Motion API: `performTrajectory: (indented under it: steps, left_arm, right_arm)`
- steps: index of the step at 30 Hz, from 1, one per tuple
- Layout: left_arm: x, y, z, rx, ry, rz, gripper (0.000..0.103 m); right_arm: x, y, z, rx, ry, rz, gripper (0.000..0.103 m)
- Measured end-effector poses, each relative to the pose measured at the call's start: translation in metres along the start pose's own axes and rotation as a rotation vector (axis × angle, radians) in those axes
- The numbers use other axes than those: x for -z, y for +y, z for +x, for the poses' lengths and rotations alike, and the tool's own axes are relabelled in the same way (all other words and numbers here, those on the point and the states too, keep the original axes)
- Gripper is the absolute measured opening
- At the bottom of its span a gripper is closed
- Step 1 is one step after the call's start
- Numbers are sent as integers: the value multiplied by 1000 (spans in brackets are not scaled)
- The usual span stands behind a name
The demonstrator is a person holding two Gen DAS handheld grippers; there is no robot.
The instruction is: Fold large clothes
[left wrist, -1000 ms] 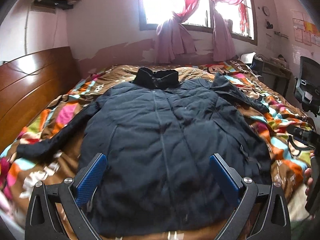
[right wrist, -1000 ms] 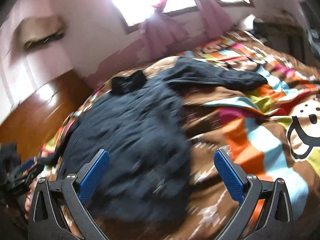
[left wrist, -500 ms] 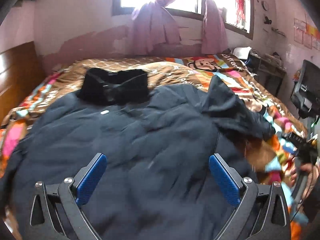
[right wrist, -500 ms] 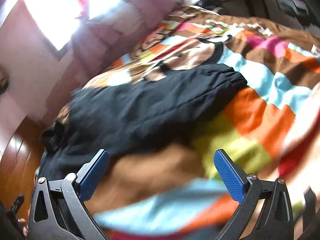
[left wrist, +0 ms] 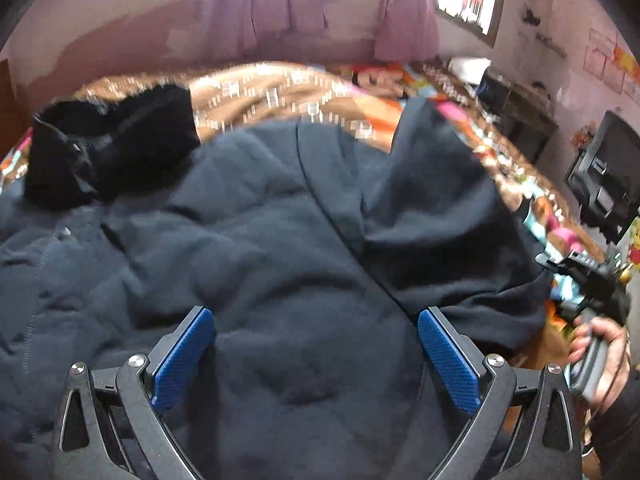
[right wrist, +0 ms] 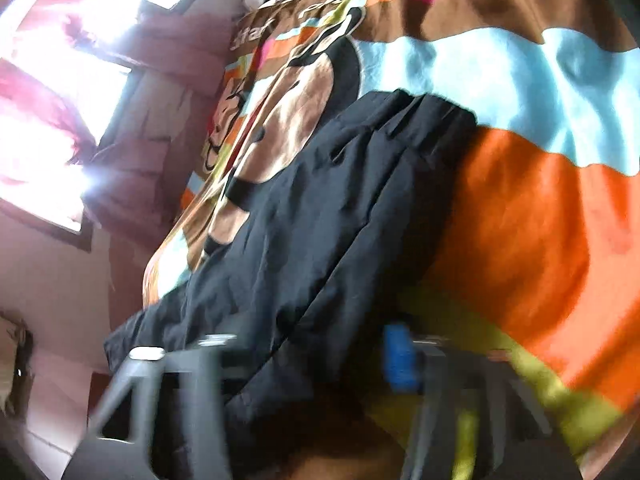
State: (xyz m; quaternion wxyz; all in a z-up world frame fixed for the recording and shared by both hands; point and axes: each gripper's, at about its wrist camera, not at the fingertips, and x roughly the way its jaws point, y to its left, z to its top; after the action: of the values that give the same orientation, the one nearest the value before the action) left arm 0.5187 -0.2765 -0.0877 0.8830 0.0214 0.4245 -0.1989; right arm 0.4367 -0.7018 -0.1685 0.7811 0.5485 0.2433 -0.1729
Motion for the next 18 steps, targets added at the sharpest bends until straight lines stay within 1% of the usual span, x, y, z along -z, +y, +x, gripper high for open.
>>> performTrajectory:
  steps: [2, 3, 5, 7, 8, 11, 13, 14, 16, 17, 18]
  left_arm:
    - [2, 2, 7, 10, 23, -12, 103]
    - [1, 3, 8, 17, 30, -15, 103]
    - [1, 4, 7, 18, 39, -11, 103]
    - [2, 10, -1, 19, 52, -22, 103]
    - [3, 16, -9, 31, 45, -35, 102]
    - [4, 38, -40, 44, 11, -72, 102]
    - [6, 56, -64, 53, -6, -95, 102]
    - [7, 66, -76, 54, -12, -108, 102]
    - [10, 86, -97, 47, -17, -135, 102]
    - [13, 98, -110, 45, -22, -151, 102]
    - [17, 111, -123, 41, -32, -165, 102]
  right_arm:
    - [-4, 6, -1, -2, -11, 10, 19]
    - [-5, 14, -5, 8, -21, -11, 16]
    - [-5, 34, -18, 28, -56, -81, 14]
    - [-6, 64, -35, 31, -100, -171, 12]
    - [-8, 75, -44, 28, -115, -202, 11]
    - [-4, 134, -75, -3, -193, -364, 9]
    - [8, 178, -97, -34, -244, -499, 9]
    - [16, 193, -107, -45, -260, -549, 9]
    - [43, 239, -128, -86, -288, -691, 9]
    - [55, 250, -141, -102, -293, -741, 9]
    - [73, 272, -148, -122, -299, -819, 9]
